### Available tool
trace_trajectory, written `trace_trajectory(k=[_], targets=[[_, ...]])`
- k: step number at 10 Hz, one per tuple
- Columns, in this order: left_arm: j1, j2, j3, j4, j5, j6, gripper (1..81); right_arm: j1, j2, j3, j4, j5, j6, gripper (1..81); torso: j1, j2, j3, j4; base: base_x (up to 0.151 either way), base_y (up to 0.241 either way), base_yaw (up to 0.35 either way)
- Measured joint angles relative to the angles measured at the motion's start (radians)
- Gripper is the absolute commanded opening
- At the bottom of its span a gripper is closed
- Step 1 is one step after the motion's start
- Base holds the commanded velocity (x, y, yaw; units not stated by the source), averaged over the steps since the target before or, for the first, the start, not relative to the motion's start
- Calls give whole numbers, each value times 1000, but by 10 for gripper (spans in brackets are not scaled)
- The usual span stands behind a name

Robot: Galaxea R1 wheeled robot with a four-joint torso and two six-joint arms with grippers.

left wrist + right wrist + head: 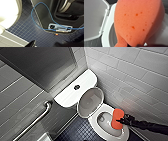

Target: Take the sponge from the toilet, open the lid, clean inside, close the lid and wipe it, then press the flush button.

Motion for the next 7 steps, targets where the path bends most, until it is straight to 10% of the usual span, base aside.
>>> trace_trajectory(k=[7], targets=[[0,5,0,0,-1,0,811,-162,-43,18,18,189,63,10,0,0,0,0,0,0,0]])
